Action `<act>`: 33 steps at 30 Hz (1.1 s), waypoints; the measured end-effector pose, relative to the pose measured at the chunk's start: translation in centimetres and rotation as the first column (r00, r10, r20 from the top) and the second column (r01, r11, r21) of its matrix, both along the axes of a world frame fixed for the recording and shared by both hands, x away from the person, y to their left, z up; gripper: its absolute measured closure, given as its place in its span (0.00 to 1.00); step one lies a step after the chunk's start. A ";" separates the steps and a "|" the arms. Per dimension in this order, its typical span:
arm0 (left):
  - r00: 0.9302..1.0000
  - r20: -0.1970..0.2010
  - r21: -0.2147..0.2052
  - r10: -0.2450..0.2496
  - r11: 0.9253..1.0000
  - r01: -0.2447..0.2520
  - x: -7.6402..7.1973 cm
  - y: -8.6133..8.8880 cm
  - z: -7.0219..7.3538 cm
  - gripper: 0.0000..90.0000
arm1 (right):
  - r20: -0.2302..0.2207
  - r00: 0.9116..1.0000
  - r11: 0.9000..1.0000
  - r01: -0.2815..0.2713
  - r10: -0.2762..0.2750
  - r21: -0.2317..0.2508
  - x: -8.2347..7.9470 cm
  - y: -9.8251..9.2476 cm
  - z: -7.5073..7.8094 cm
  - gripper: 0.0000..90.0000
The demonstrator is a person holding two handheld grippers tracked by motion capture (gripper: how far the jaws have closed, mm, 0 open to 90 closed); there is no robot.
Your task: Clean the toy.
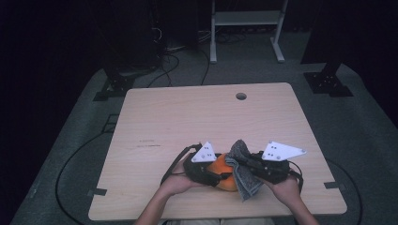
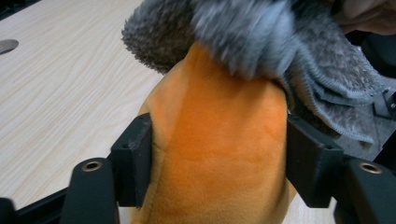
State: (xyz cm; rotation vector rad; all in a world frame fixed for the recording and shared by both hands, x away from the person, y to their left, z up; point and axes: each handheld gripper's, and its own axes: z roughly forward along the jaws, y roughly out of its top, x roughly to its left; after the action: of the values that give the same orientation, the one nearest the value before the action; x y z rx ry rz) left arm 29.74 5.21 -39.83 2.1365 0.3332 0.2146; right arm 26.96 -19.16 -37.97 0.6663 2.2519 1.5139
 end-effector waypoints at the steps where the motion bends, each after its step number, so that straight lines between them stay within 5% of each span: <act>1: 1.000 -0.003 -0.001 -0.007 1.000 0.007 0.1 0.0 -0.1 0.32 | -0.003 1.000 1.000 0.001 -0.001 -0.005 0.1 0.0 -0.4 0.89; 8: 0.995 -0.095 -0.084 -0.025 0.996 0.017 1.4 1.8 -0.9 0.11 | -0.059 0.997 0.998 0.057 -0.056 0.018 1.2 -1.8 -1.9 0.89; 13: 0.993 -0.117 -0.026 -0.014 1.000 0.011 1.8 0.6 -2.6 0.10 | -0.091 0.993 0.994 0.085 -0.078 0.069 1.9 -3.0 -2.5 0.89; 19: 0.997 -0.080 -0.088 0.015 0.996 -0.022 1.4 0.6 -2.1 0.32 | -0.077 0.989 0.988 0.129 -0.122 0.083 1.9 -3.9 -2.4 0.89; 24: 0.999 -0.033 -0.108 0.015 0.994 -0.019 0.7 1.3 -0.1 0.36 | -0.036 0.992 0.990 0.125 -0.123 0.066 1.4 -3.4 -1.9 0.89; 29: 0.995 -0.082 -0.092 0.054 0.994 -0.061 1.2 1.5 -0.8 0.38 | -0.064 0.992 0.990 0.117 -0.112 0.077 1.6 -3.2 -2.3 0.89; 33: 0.992 -0.100 -0.110 0.074 0.990 -0.085 1.5 1.4 -1.0 0.39 | -0.036 0.996 0.995 0.089 -0.087 0.052 1.1 -2.2 -2.0 0.90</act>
State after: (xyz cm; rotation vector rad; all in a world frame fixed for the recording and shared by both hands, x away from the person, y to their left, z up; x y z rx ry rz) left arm 31.21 6.61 -40.85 2.0266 0.4769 0.1357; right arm 28.02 -21.35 -40.00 0.8021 2.1825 1.5359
